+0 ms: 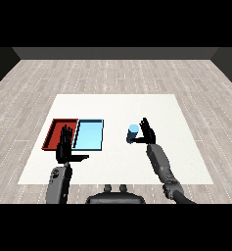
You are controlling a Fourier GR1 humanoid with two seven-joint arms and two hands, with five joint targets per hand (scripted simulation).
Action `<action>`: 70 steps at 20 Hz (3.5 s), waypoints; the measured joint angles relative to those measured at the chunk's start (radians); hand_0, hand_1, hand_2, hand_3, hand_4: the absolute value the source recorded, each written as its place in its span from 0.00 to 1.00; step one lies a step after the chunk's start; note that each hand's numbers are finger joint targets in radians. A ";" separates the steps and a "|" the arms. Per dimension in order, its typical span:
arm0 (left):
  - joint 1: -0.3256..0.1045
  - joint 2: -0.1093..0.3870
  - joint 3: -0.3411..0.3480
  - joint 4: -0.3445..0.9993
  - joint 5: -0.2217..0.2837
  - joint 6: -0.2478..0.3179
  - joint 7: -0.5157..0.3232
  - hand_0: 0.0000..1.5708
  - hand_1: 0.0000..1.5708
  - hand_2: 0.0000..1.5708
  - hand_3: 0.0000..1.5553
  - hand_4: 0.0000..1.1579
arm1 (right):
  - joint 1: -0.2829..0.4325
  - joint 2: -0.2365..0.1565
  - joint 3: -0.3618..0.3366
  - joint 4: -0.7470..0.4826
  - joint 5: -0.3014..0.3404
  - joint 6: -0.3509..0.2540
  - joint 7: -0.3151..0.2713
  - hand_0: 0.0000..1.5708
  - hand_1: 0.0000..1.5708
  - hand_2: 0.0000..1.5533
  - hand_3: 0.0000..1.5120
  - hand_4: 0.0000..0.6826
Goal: Pick the blue can and put it in the blue box
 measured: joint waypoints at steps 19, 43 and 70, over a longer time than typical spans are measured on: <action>-0.023 0.015 0.018 0.041 -0.002 -0.007 -0.017 0.00 0.00 0.00 0.00 0.00 | -0.140 0.020 -0.008 0.258 0.021 0.008 -0.122 0.00 0.00 0.00 0.00 0.00; 0.010 0.008 0.011 0.003 0.014 -0.022 -0.020 0.00 0.00 0.00 0.00 0.00 | -0.253 0.041 0.011 0.393 0.070 -0.183 -0.107 0.99 0.99 0.96 0.95 1.00; -0.112 -0.026 -0.191 0.150 -0.044 0.061 0.096 0.00 0.00 0.00 0.00 0.00 | -0.107 0.046 0.194 -0.188 0.071 -0.234 0.024 0.91 0.91 0.93 0.94 0.97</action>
